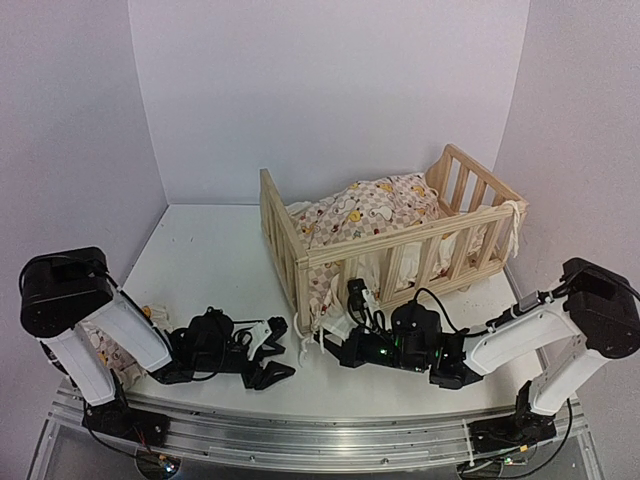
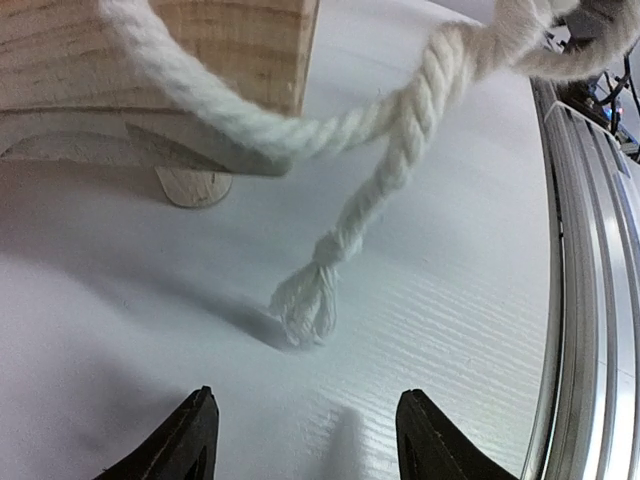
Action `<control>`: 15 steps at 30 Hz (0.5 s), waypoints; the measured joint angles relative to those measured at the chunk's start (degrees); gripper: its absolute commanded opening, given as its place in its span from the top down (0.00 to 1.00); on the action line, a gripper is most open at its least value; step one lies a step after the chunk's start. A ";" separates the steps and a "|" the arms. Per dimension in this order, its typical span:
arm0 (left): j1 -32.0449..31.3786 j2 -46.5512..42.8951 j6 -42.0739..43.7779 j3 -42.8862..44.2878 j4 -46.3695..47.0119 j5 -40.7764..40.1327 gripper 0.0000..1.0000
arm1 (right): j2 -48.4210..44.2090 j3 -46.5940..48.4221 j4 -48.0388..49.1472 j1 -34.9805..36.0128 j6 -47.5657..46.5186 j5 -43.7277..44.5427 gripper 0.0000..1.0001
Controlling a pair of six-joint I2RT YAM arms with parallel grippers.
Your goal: Set up the pet bed
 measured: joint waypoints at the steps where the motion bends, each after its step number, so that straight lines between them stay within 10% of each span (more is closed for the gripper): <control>1: 0.00 1.14 -0.28 0.56 1.42 -0.25 0.37 | 0.00 0.00 0.02 0.00 0.00 -0.02 1.00; 8: -0.16 7.35 -3.17 4.72 9.99 -1.16 0.46 | 0.00 0.00 0.00 0.00 0.34 -0.06 1.00; 15: -1.61 10.23 -5.07 4.86 12.63 -1.22 0.95 | 0.02 0.00 0.02 0.00 0.87 -0.04 1.00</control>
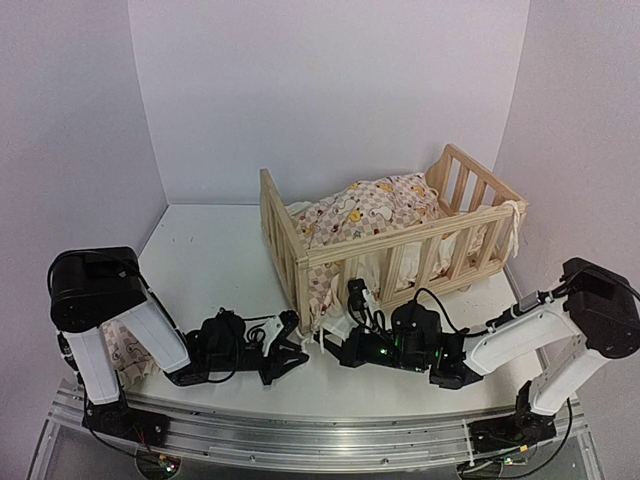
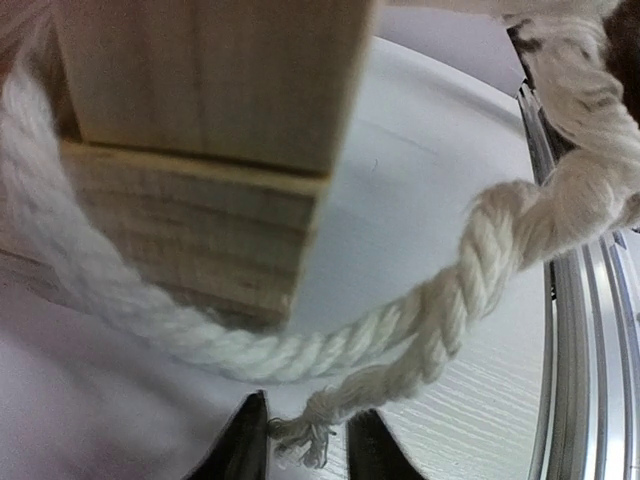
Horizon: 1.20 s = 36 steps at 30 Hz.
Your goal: Set up the pet bed
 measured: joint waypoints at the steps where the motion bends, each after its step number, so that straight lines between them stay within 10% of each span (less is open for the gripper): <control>1: -0.01 0.04 -0.01 0.00 0.17 0.00 0.99 | 0.00 0.00 -0.01 0.00 0.08 0.01 1.00; 7: 0.05 -1.18 0.16 0.00 -0.77 -0.61 1.00 | -0.09 0.06 -0.83 0.04 0.41 0.27 1.00; 23: 14.08 -32.08 0.31 2.67 -40.99 -2.35 1.00 | -16.33 10.47 -38.44 5.36 -8.61 15.53 1.00; 36: 32.17 -32.16 43.10 6.21 -50.52 4.24 1.00 | -15.50 0.37 -35.34 5.61 -0.04 22.06 1.00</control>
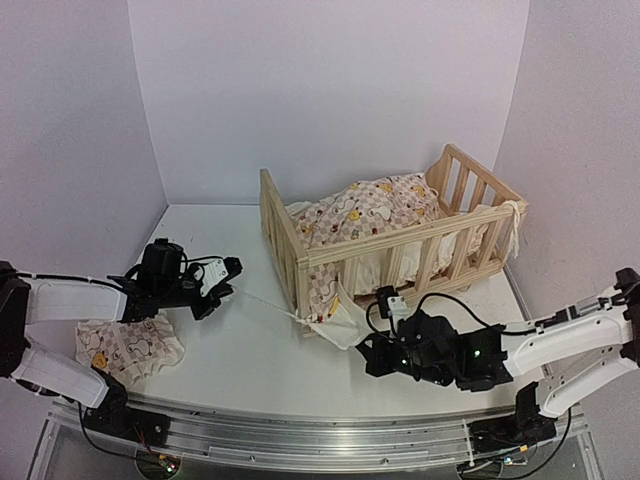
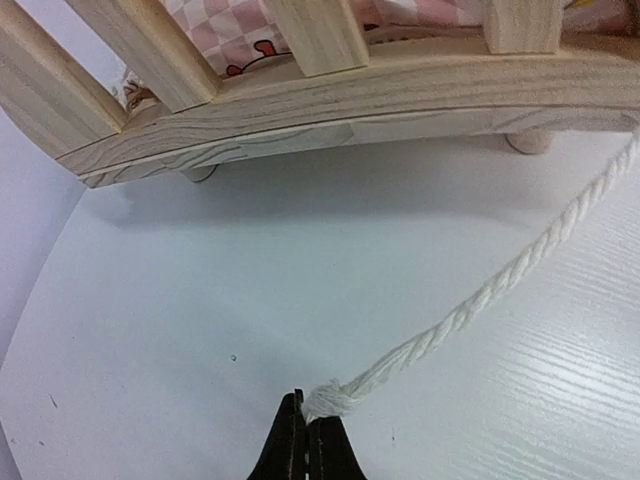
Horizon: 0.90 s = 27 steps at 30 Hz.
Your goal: Set up the pet bed
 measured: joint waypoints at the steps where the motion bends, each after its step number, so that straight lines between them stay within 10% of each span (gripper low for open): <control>1: 0.72 0.00 2.29 0.00 -0.21 1.23 1.00 | 1.59 -1.22 2.40 0.09 1.56 -0.43 1.00; 27: 5.71 -1.73 17.47 0.87 -6.18 16.42 1.00 | 22.42 -3.79 28.46 -3.42 13.19 -13.90 1.00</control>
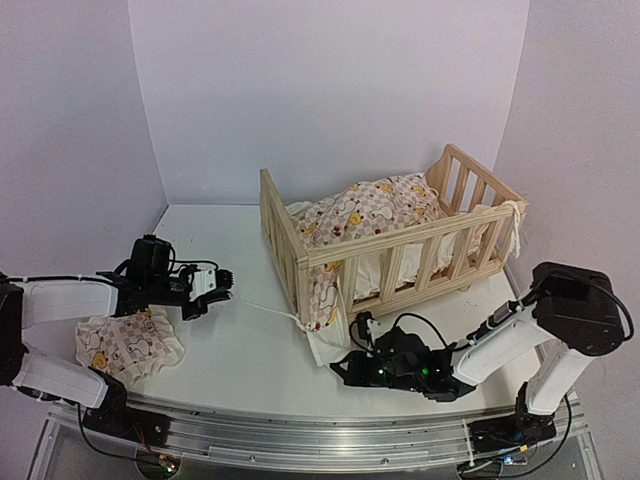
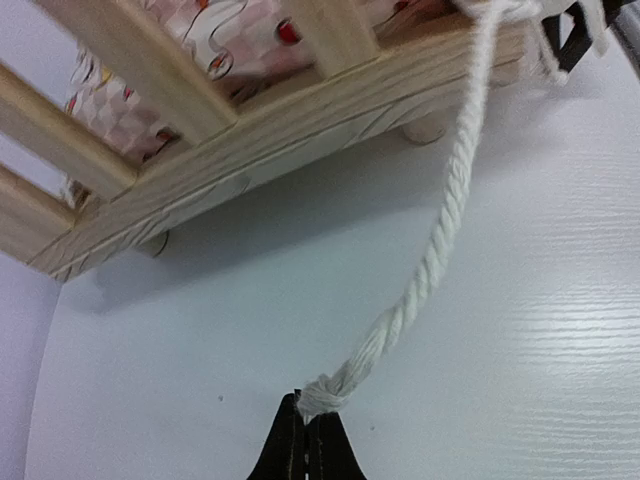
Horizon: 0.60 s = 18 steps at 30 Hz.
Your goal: Set up the pet bed
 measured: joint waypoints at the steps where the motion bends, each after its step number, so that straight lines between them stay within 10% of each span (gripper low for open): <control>1: -1.07 -1.21 0.14 0.00 -1.48 0.73 1.00 | 0.60 0.85 -0.51 -0.03 -0.81 -1.11 1.00; 6: -14.25 -5.12 -1.18 -1.14 -7.40 4.73 0.93 | 1.97 3.69 -2.49 0.00 -3.78 -5.52 0.96; 11: -18.61 -2.29 -0.95 -2.31 -14.16 6.44 0.44 | 1.97 3.92 -4.86 0.24 -4.33 -7.21 0.67; 18: -18.59 -2.20 7.73 -1.58 -22.40 6.19 0.37 | -7.59 4.31 -26.06 1.49 -4.66 -3.65 0.51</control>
